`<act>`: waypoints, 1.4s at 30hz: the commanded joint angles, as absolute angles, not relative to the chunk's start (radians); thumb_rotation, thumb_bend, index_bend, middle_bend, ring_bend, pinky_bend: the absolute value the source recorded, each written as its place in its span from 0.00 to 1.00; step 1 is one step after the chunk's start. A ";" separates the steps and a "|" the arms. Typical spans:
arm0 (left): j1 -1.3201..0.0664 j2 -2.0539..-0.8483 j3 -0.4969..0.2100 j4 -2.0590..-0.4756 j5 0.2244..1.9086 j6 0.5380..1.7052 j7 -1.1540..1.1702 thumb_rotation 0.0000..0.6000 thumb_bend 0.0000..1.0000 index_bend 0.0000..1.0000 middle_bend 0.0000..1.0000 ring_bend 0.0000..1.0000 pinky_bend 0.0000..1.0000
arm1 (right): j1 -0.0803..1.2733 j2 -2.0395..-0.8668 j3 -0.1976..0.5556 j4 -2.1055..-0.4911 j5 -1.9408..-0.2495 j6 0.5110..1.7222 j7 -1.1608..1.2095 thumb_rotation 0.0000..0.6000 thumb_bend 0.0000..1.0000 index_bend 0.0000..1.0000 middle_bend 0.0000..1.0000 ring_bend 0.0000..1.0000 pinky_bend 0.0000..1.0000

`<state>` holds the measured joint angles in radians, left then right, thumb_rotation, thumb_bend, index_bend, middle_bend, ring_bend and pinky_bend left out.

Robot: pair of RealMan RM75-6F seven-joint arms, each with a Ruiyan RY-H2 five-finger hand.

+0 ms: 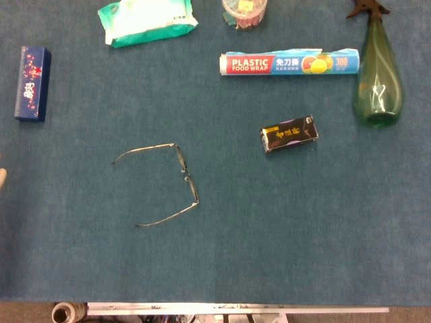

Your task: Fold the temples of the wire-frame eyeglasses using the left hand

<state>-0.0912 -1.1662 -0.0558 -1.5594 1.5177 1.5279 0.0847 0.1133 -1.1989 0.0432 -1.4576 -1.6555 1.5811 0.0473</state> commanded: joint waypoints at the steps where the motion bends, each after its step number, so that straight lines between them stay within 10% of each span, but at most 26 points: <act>1: -0.095 -1.165 -0.053 -1.560 1.513 1.519 0.088 1.00 0.21 0.53 0.43 0.30 0.41 | 0.111 -1.200 0.042 -1.461 -1.660 1.586 0.049 1.00 0.18 0.33 0.29 0.23 0.38; 25: -0.097 -1.203 -0.009 -1.548 1.614 1.542 0.084 1.00 0.21 0.51 0.36 0.29 0.41 | 0.107 -1.184 0.050 -1.473 -1.651 1.604 0.096 1.00 0.19 0.33 0.28 0.23 0.38; 42: -0.143 -1.215 0.077 -1.602 1.813 1.529 0.024 1.00 0.21 0.14 0.11 0.17 0.34 | 0.086 -1.168 0.061 -1.474 -1.640 1.641 0.136 1.00 0.19 0.33 0.28 0.23 0.38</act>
